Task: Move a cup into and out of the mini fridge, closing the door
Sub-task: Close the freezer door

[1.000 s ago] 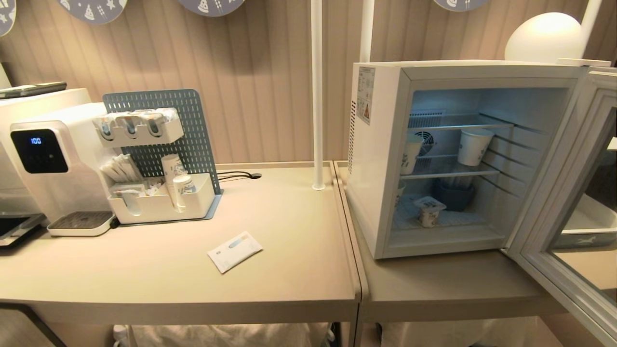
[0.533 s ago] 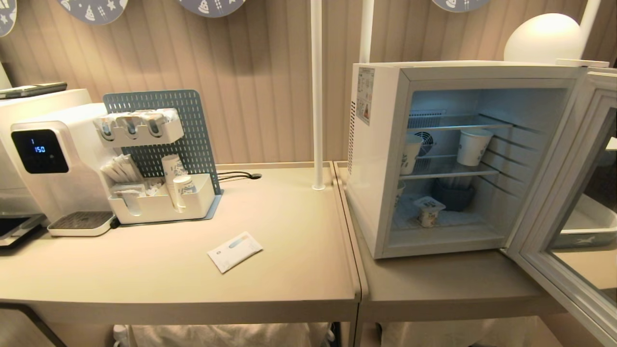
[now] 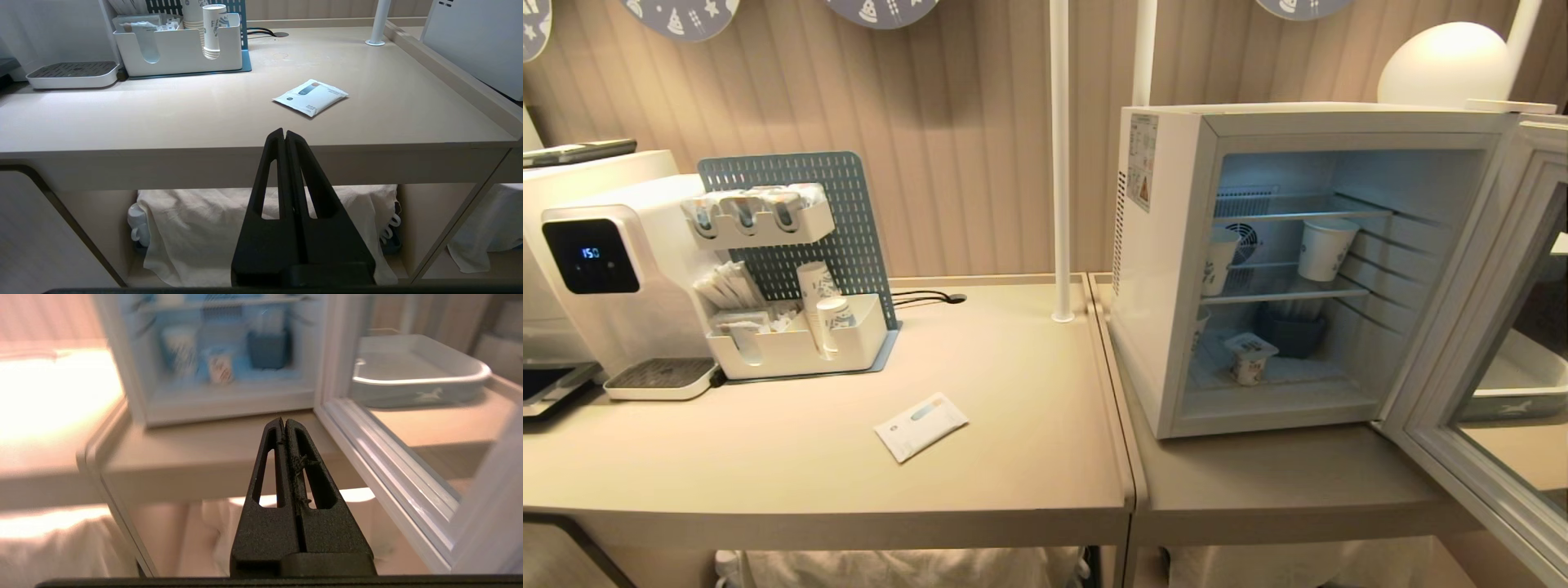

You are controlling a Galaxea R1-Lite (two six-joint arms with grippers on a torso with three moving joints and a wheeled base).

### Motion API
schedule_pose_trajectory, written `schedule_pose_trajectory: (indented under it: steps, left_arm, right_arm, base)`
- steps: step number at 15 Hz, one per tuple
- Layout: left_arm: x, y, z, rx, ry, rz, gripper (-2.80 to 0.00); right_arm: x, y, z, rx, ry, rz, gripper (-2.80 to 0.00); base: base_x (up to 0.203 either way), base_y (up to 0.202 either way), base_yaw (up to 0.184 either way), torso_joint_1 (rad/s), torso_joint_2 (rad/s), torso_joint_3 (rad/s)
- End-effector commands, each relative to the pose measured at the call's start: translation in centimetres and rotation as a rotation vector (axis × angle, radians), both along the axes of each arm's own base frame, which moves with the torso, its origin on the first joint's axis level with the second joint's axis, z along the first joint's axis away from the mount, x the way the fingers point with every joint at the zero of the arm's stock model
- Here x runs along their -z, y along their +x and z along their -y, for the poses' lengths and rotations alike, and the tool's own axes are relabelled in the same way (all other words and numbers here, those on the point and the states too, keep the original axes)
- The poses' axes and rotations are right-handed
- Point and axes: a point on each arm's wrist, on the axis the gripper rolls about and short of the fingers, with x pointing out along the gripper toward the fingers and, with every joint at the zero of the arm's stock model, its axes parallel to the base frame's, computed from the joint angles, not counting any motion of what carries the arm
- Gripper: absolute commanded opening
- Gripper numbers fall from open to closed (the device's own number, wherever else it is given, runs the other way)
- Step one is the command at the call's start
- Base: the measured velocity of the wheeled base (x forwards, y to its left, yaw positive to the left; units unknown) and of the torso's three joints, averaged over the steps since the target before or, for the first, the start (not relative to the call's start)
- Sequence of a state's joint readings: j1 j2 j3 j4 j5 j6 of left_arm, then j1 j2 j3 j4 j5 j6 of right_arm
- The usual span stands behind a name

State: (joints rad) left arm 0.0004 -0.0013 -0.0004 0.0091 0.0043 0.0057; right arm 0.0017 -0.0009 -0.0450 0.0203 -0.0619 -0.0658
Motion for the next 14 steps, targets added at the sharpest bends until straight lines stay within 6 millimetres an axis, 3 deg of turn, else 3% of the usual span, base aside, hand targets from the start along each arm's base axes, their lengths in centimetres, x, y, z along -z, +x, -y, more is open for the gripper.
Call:
schedule_pose_trajectory:
  steps: [1,5,14]
  left_arm:
    - [-0.03,0.00,0.00,0.000,0.000,0.000,-2.80]
    - [0.00,0.01,0.00,-0.001,0.000,-0.001,-2.80]
    - [-0.02,0.01,0.00,0.000,0.000,0.000,-2.80]
  right_arm:
    - [0.36,0.02,-0.11,-0.046,-0.110,-0.035,-2.80]
    - [0.76,-0.59,-0.26,-0.120,-0.036,-0.169,-2.80]
    - [1.04,-0.57,-0.17,-0.071,0.051,-0.187,-2.80]
  base:
    - [0.000,0.000,0.000,0.000,0.00,0.000]
    - [0.000,0.000,0.000,0.000,0.00,0.000]
    - [0.000,0.000,0.000,0.000,0.00,0.000]
